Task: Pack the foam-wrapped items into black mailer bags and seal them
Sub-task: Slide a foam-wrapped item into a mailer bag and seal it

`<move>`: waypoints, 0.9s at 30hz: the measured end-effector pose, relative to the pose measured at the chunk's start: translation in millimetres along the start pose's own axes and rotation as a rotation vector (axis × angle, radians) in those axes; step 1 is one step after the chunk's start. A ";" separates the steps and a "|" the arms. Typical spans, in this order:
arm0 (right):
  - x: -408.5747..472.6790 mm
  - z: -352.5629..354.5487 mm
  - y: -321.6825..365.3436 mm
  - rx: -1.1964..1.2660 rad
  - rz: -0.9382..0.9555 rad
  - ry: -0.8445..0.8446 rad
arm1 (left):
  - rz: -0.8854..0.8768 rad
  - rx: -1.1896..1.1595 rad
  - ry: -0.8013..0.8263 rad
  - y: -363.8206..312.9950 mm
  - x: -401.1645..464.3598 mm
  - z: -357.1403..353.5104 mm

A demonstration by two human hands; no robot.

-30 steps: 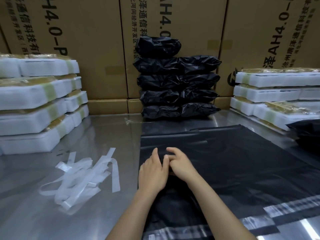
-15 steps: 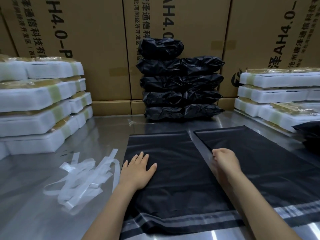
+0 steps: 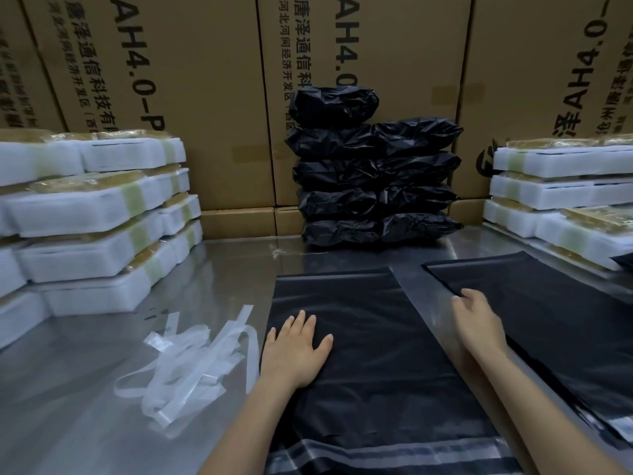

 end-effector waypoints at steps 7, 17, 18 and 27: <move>-83.8 -40.8 92.5 -0.154 0.572 0.378 | -0.029 -0.002 0.031 -4.7 18.1 0.6; -127.2 -74.0 88.4 -0.454 0.652 0.482 | -0.051 -0.160 -0.275 4.7 24.7 33.8; -129.5 -77.0 84.9 -0.468 0.650 0.500 | -0.091 -0.122 -0.306 5.2 23.0 38.2; -132.8 -84.0 77.5 -0.444 0.615 0.594 | 0.032 -0.212 -0.561 151.8 10.7 118.9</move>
Point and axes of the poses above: each hand's wrist, its own x-axis towards the middle knuckle, its own z-axis out of the back of the hand, y = z × x, the point moved 7 cm from there along x, towards the middle knuckle, and after that the axes turned 1 degree about y, right-handed, at the moved point
